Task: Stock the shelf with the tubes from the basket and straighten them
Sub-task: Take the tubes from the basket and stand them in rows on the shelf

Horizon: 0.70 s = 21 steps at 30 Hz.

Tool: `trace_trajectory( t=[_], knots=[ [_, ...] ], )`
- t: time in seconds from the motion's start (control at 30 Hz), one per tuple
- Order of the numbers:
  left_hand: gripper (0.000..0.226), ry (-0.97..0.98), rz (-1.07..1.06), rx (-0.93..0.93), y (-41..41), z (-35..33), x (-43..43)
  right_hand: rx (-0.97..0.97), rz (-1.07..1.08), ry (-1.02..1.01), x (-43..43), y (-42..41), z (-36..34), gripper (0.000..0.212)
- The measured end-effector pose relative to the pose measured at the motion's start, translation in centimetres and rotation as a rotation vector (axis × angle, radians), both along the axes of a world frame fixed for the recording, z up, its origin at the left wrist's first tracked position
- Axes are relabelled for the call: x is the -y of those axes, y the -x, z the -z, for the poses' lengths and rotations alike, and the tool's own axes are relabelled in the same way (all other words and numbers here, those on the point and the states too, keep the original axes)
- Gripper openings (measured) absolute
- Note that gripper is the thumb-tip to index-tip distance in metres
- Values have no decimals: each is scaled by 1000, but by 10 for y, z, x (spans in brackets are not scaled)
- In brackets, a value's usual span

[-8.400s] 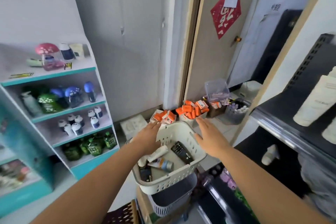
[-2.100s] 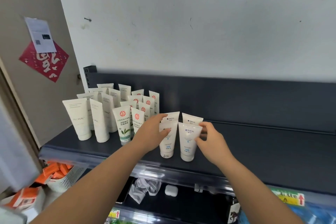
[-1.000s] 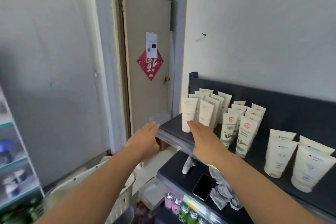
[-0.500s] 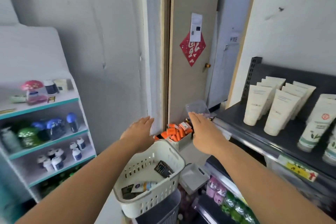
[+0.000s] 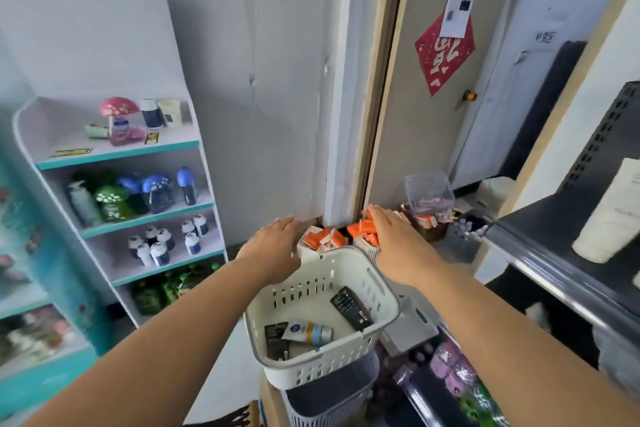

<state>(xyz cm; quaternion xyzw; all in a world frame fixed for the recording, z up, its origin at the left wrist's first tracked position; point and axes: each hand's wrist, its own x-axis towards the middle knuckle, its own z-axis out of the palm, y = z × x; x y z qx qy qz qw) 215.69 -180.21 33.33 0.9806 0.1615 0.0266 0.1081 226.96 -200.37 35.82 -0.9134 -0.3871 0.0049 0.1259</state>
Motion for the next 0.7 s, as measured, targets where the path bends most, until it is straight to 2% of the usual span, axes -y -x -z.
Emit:
trace_trajectory(
  t=[0.37, 0.7],
  knots=[
    [74, 128, -128, -167, -67, 77, -34, -159, -177, 92, -49, -98, 86, 75],
    [76, 246, -295, -348, -94, 165, -47, -349, -202, 217, -70, -156, 179, 71]
  ],
)
